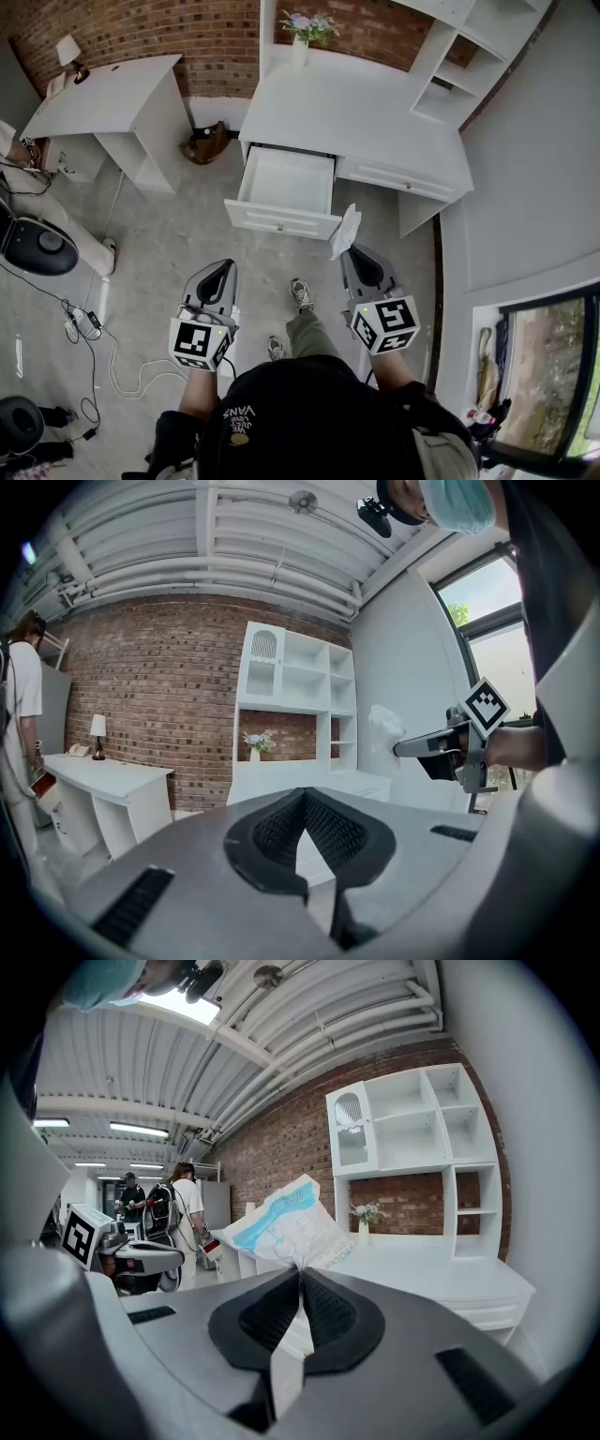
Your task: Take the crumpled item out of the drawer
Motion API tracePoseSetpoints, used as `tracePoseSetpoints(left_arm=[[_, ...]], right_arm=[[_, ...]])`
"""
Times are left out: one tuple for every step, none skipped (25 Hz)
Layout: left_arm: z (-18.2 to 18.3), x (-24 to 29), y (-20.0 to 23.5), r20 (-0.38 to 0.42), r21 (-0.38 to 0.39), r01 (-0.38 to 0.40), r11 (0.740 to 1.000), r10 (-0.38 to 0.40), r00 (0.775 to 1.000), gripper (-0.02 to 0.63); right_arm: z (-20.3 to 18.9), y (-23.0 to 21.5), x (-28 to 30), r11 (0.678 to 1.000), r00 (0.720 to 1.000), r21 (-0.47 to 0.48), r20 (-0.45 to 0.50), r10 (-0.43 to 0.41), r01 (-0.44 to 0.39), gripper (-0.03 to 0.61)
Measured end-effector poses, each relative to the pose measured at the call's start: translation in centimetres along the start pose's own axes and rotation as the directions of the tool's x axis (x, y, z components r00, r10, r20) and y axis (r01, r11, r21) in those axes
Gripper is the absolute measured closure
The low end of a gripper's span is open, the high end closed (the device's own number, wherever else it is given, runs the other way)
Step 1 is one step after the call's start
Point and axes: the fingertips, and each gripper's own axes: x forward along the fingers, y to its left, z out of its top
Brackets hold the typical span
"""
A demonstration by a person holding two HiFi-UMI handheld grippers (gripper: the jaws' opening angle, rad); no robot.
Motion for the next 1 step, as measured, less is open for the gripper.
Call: tracePoseSetpoints(left_arm=[[0.0, 0.19, 0.05, 0.001, 0.001, 0.001, 1.0, -0.001, 1.0, 0.607]], right_arm=[[0.02, -0.06, 0.16, 1.0, 1.0, 0.0, 0.002, 0.001, -0.001, 0.565]])
